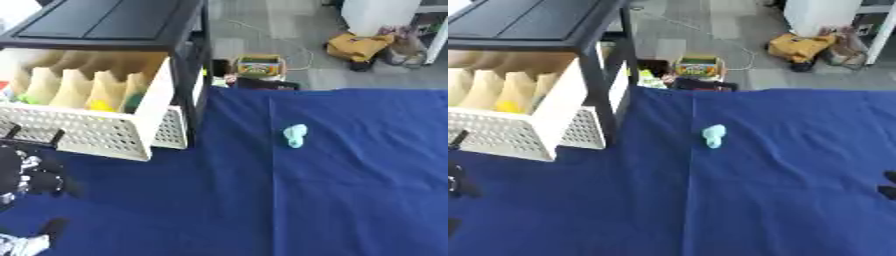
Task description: Pick up objects from table and place into drawer.
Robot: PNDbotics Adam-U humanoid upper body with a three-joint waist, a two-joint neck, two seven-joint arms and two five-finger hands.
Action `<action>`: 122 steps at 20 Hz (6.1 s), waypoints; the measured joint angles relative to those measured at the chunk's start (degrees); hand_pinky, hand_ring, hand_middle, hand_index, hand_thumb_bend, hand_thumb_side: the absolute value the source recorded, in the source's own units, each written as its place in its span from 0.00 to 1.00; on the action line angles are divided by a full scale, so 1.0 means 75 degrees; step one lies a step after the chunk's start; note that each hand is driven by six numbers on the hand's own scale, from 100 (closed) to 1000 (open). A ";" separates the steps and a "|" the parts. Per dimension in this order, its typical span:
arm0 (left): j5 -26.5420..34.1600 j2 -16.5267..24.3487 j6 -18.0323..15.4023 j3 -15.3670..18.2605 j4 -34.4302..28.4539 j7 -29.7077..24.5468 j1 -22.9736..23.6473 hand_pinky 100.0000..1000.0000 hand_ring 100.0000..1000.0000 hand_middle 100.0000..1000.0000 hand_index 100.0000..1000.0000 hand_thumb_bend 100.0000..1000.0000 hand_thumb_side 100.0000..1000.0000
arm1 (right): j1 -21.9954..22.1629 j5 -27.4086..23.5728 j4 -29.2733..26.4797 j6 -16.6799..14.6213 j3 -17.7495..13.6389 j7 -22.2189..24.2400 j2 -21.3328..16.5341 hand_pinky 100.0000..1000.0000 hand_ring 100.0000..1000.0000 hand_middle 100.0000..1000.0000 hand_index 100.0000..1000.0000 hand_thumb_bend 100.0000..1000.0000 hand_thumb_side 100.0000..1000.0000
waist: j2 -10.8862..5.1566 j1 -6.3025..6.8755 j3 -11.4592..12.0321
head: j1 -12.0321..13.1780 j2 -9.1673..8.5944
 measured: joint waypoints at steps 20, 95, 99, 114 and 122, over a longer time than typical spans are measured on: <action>-0.0413 -0.0272 -0.0075 -0.0102 0.0734 0.0485 -0.0734 0.66 0.46 0.49 0.76 0.00 0.70 | -0.0140 0.0004 0.0000 0.0174 0.0000 0.0091 0.0229 0.64 0.74 0.46 0.77 0.00 0.95 | 0.0136 0.0008 -0.0047 | -0.0006 -0.0216; -0.0695 -0.1060 -0.0338 -0.0545 0.2213 0.2490 -0.2255 0.68 0.41 0.44 0.68 0.00 0.78 | -0.0332 0.0259 0.0000 0.0476 0.0005 0.0221 0.0767 0.64 0.74 0.45 0.76 0.00 0.93 | 0.0494 -0.0038 -0.0209 | 0.0136 -0.0625; -0.0311 -0.0945 -0.0296 -0.0446 0.1759 0.2028 -0.1990 0.71 0.42 0.45 0.69 0.00 0.75 | -0.0302 0.0259 0.0000 0.0481 0.0005 0.0217 0.0799 0.64 0.74 0.45 0.76 0.00 0.93 | 0.0471 -0.0085 -0.0150 | 0.0131 -0.0622; 0.1162 -0.0528 0.0530 0.0223 -0.0154 0.0360 -0.0878 0.69 0.40 0.44 0.69 0.00 0.81 | -0.0196 0.0190 0.0000 0.0474 -0.0048 0.0205 0.0806 0.64 0.74 0.45 0.76 0.00 0.93 | 0.0348 -0.0206 0.0030 | 0.0044 -0.0514; 0.1148 -0.0458 0.0671 0.0350 -0.0129 -0.0077 -0.0638 0.68 0.39 0.44 0.70 0.00 0.84 | -0.0197 0.0165 0.0000 0.0480 -0.0049 0.0210 0.0866 0.65 0.74 0.45 0.76 0.00 0.93 | 0.0336 -0.0227 -0.0044 | 0.0034 -0.0513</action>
